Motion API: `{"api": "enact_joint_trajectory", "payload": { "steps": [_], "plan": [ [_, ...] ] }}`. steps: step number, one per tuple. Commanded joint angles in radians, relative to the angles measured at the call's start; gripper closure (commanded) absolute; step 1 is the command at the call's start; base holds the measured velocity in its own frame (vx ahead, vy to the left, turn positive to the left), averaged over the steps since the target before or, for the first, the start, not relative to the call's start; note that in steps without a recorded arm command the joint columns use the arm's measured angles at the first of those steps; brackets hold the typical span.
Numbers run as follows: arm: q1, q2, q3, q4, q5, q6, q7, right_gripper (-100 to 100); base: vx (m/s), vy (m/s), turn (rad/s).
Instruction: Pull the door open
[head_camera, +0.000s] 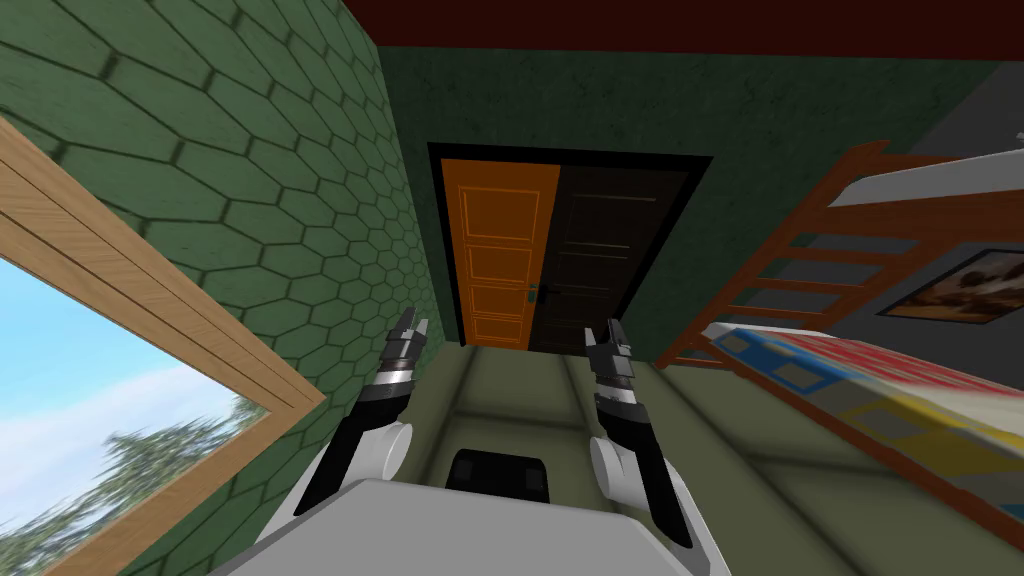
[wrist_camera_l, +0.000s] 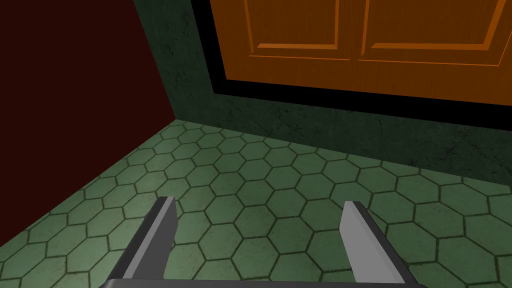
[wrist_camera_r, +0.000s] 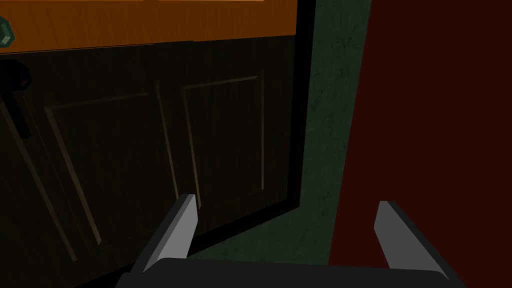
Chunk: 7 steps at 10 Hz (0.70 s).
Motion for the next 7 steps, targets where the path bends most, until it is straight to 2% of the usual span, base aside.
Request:
{"api": "enact_joint_trajectory", "payload": {
  "steps": [1, 2, 7],
  "plan": [
    [-0.012, -0.008, -0.006, 0.03, -0.003, 0.003, -0.001, -100, 0.034, 0.055, 0.043],
    [-0.012, -0.008, -0.006, 0.03, -0.003, 0.003, -0.001, -100, 0.148, -0.018, 0.016],
    [-0.051, -0.031, -0.027, 0.13, -0.014, 0.011, -0.004, -100, 0.172, -0.033, 0.041]
  ]
}}
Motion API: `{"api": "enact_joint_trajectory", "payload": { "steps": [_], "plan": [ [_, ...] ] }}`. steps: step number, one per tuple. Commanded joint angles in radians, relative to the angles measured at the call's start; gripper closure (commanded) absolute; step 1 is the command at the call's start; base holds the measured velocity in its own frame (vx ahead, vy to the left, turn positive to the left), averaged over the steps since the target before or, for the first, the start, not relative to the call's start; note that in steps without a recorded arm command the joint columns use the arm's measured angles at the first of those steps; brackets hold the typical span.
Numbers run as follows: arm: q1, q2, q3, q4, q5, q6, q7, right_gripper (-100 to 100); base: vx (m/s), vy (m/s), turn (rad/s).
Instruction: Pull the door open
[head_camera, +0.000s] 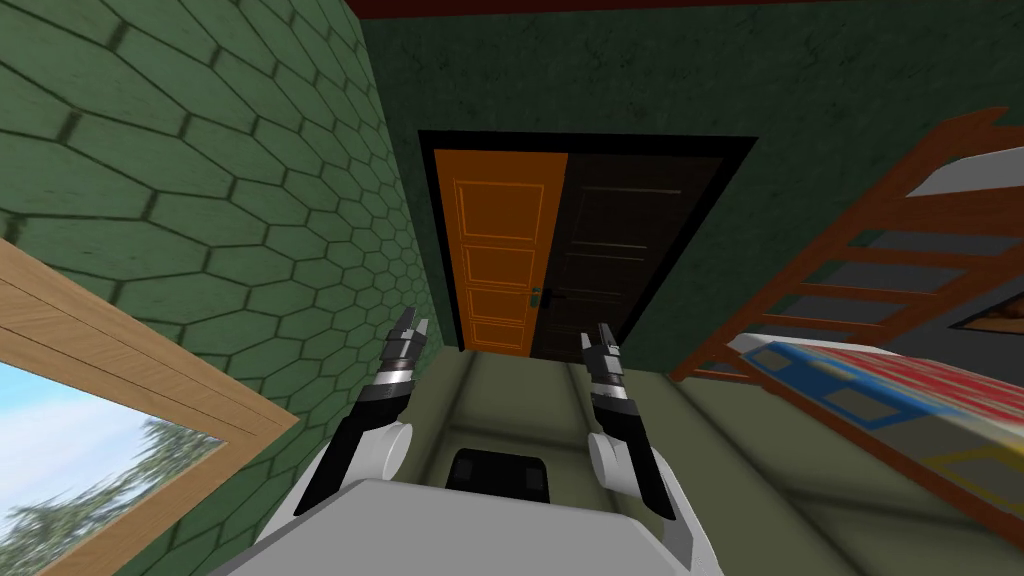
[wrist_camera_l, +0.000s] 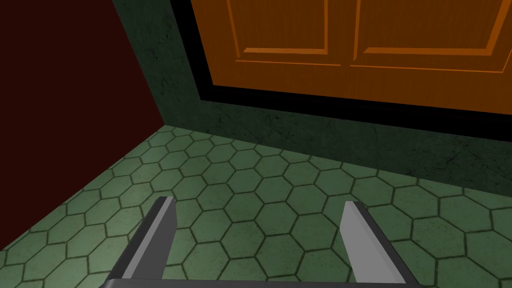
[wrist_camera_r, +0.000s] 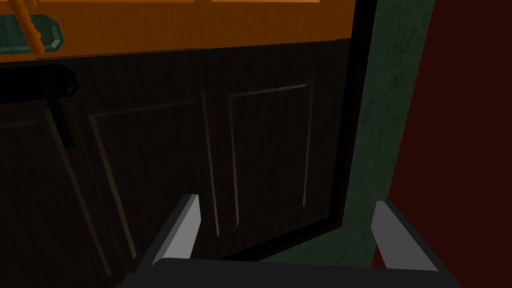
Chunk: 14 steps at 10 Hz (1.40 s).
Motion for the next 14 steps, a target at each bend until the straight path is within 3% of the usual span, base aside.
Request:
{"api": "enact_joint_trajectory", "payload": {
  "steps": [1, 14],
  "plan": [
    [-0.014, -0.009, -0.008, 0.045, -0.004, 0.001, -0.001, -100, 0.145, 0.0, 0.052],
    [-0.118, -0.062, -0.062, 0.309, -0.032, 0.023, -0.008, -100, 0.101, -0.022, 0.041]
  ]
}}
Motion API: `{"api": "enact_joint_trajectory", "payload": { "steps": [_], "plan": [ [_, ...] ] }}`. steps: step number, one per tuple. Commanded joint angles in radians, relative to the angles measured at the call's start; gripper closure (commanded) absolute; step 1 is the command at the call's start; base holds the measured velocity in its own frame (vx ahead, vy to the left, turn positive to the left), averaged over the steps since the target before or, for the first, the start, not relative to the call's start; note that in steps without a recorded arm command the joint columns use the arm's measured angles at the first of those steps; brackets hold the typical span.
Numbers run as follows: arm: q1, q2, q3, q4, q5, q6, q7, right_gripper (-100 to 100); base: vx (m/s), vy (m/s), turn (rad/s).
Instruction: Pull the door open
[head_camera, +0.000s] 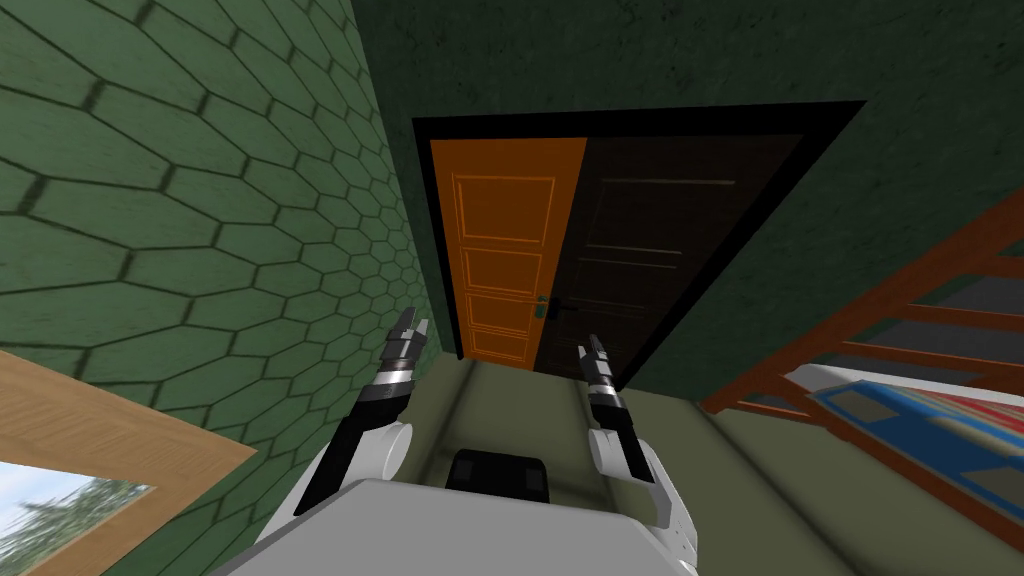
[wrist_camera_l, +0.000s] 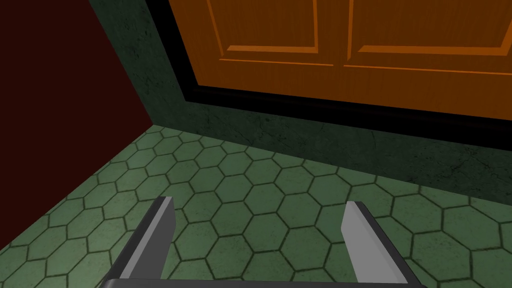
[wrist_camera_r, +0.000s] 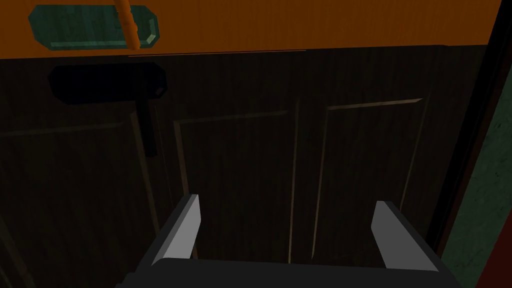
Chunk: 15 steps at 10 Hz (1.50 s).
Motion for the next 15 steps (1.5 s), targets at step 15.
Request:
{"api": "enact_joint_trajectory", "payload": {
  "steps": [15],
  "plan": [
    [-0.131, -0.056, -0.065, 0.323, -0.032, 0.029, -0.007, -100, 0.096, -0.026, 0.041]
  ]
}}
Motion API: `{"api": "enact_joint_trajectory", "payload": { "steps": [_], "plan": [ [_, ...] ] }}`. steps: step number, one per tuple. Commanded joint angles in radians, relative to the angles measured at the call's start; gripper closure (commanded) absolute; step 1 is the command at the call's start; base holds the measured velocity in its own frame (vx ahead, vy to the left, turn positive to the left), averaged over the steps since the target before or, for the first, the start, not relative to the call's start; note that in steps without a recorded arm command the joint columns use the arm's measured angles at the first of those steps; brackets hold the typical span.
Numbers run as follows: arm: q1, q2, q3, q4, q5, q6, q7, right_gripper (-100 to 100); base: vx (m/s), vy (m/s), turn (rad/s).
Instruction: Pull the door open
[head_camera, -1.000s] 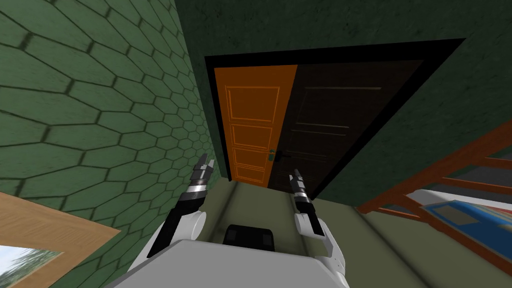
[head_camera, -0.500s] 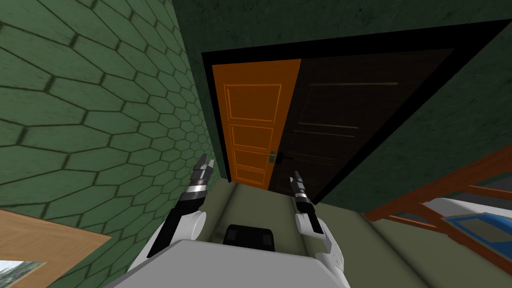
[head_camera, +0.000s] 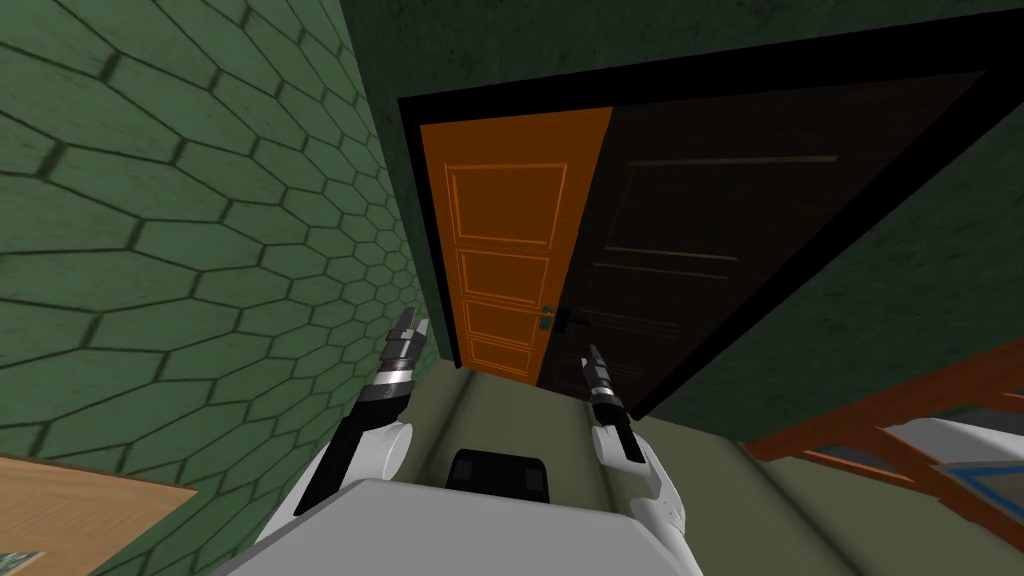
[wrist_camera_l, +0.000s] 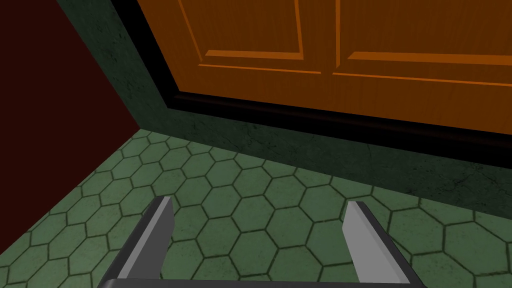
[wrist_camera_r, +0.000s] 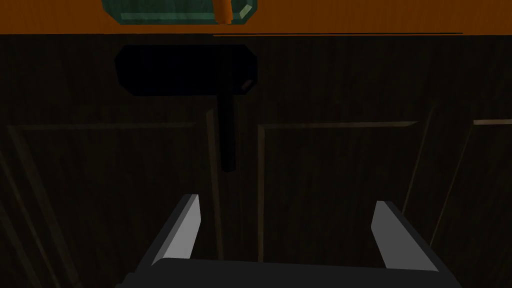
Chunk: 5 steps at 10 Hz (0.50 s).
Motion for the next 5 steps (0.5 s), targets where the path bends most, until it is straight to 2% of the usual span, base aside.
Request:
{"api": "enact_joint_trajectory", "payload": {
  "steps": [1, 5],
  "plan": [
    [-0.013, -0.005, -0.006, 0.029, -0.003, 0.003, -0.001, -100, 0.095, -0.033, 0.03],
    [-0.049, -0.022, -0.025, 0.122, -0.013, 0.011, -0.003, -100, 0.141, -0.041, 0.047]
  ]
}}
